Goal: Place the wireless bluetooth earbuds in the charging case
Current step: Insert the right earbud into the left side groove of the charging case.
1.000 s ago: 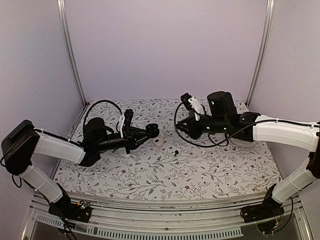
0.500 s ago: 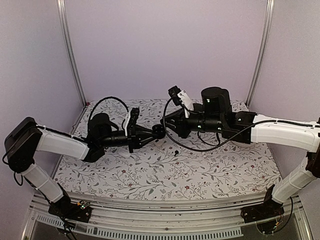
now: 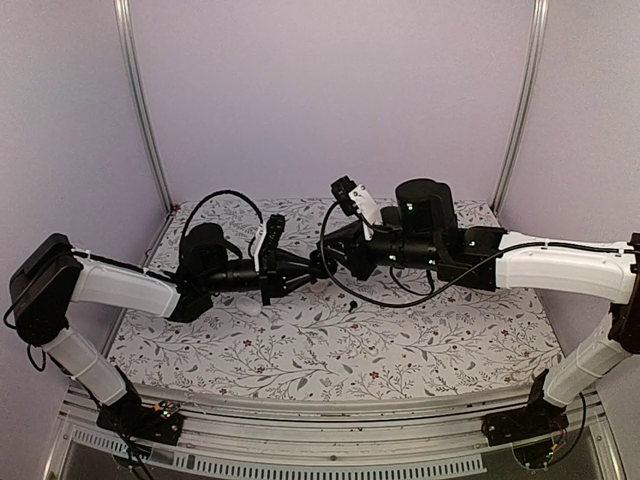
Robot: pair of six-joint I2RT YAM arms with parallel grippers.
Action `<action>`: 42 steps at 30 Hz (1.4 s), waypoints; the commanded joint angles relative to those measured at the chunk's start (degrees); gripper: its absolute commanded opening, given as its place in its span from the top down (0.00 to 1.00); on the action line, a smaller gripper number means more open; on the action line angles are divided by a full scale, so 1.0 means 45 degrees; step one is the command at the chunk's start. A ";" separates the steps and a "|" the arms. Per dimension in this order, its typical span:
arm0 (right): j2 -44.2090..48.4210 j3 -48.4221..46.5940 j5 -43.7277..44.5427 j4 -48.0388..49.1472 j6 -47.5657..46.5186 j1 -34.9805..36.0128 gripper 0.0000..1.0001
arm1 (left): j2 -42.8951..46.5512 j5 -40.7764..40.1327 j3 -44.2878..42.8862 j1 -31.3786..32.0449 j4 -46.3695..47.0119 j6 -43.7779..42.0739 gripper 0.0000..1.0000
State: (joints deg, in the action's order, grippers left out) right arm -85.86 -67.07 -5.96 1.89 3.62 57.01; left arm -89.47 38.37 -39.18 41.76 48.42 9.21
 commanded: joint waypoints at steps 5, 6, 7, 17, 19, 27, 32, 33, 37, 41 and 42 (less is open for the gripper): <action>0.0294 0.0706 0.0474 0.1000 -0.0025 0.0160 0.91 | 0.0459 0.0326 -0.0305 0.0115 0.0234 0.0435 1.00; 0.0319 0.0726 0.0509 0.1059 -0.0023 0.0172 0.91 | 0.0472 0.0375 -0.0333 0.0113 0.0260 0.0490 1.00; 0.0337 0.0737 0.0596 0.1088 -0.0023 0.0222 0.91 | 0.0501 0.0382 -0.0336 0.0115 0.0329 0.0533 1.00; 0.0349 0.0947 0.0624 0.1173 0.0088 0.0243 0.90 | 0.0828 0.0312 -0.0177 0.0112 0.0619 0.0785 1.00; 0.0384 0.1048 0.0738 0.1185 0.0113 0.0234 0.90 | 0.0939 0.0249 -0.0097 0.0113 0.0798 0.0879 1.00; 0.0428 0.1115 0.0938 0.0909 0.0114 0.0255 0.90 | 0.1283 -0.0182 0.0106 0.0085 0.0957 0.0771 1.00; 0.0279 0.1047 0.0836 0.0733 0.0122 0.0242 0.88 | 0.1369 -0.0221 0.0177 0.0085 0.0958 0.0726 1.00; 0.0266 0.1055 0.0794 0.0725 0.0131 0.0231 0.87 | 0.1389 -0.0242 0.0189 0.0094 0.0958 0.0711 1.00; 0.0214 0.1037 0.0676 0.0694 0.0156 0.0241 0.87 | 0.1522 -0.0440 0.0282 0.0092 0.0975 0.0680 1.00; 0.0088 0.0946 0.0520 0.0603 0.0169 0.0257 0.87 | 0.1617 -0.0565 0.0308 0.0095 0.0920 0.0570 1.00; 0.0052 0.0913 0.0479 0.0579 0.0153 0.0260 0.87 | 0.1632 -0.0559 0.0305 0.0096 0.0892 0.0553 1.00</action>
State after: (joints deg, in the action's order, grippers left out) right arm -84.82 -63.24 -3.53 7.81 3.86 57.82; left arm -84.75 36.84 -38.09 41.80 48.80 12.49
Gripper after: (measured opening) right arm 0.134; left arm 0.168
